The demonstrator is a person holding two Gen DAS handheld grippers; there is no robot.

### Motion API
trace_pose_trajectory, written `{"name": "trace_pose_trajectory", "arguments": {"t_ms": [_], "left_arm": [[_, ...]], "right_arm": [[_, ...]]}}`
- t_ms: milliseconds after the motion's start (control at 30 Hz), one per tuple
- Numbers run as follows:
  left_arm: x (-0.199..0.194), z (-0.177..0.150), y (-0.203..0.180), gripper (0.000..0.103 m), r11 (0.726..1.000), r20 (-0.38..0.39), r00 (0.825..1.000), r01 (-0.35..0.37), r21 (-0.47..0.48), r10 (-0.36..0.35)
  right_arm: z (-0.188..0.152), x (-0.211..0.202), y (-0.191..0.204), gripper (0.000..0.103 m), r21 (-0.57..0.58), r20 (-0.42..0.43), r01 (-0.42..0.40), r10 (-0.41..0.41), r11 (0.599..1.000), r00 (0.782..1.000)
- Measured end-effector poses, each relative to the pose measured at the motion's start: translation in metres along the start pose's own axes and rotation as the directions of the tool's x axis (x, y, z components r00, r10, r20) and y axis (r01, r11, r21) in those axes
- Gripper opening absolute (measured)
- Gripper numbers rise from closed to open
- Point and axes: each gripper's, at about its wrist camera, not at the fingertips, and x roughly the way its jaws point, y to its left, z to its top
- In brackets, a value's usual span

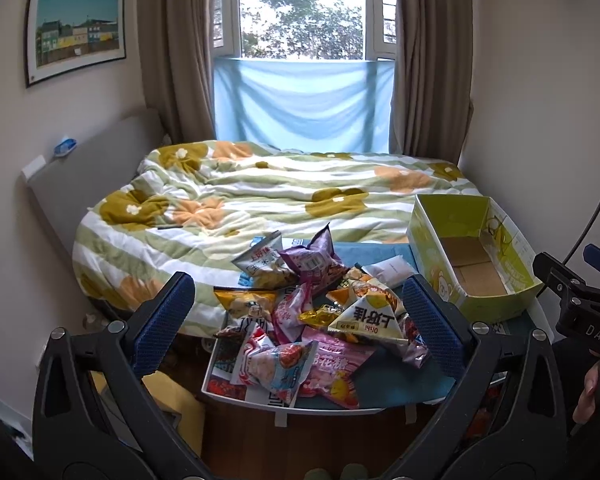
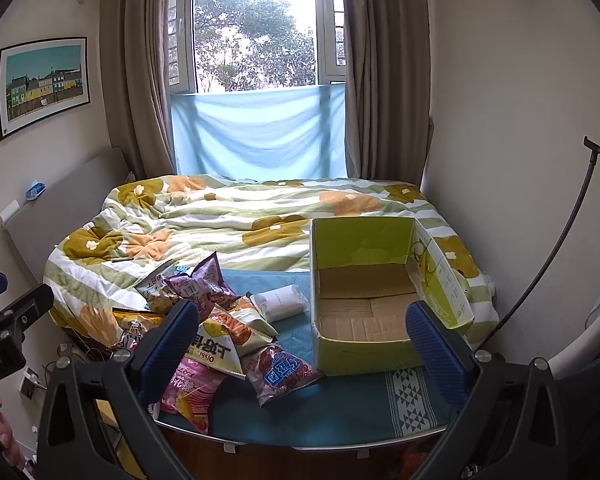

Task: Organize snacks

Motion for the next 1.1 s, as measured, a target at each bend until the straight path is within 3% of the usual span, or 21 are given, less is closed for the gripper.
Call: {"name": "trace_pose_trajectory", "arguments": {"t_ms": [733,933,1100], "left_arm": [[0.001,0.001,0.001,0.103,1.000,-0.006,1.000,0.001,-0.004,-0.001],[0.012,0.001,0.010,0.103,0.999,-0.072,0.997,-0.019,-0.046,0.016],[0.035,-0.012,0.036,0.103,0.992,-0.147,0.988,-0.069,-0.109,0.053]], "right_arm": [[0.001,0.002,-0.001,0.103,0.000,0.001,0.000,0.000,1.000,1.000],[0.004,0.010,0.000,0.103,-0.001,-0.039,-0.013,0.013,1.000,0.999],[0.002,0.033,0.005,0.103,-0.020,-0.102,-0.073,0.071,0.997,0.992]]}}
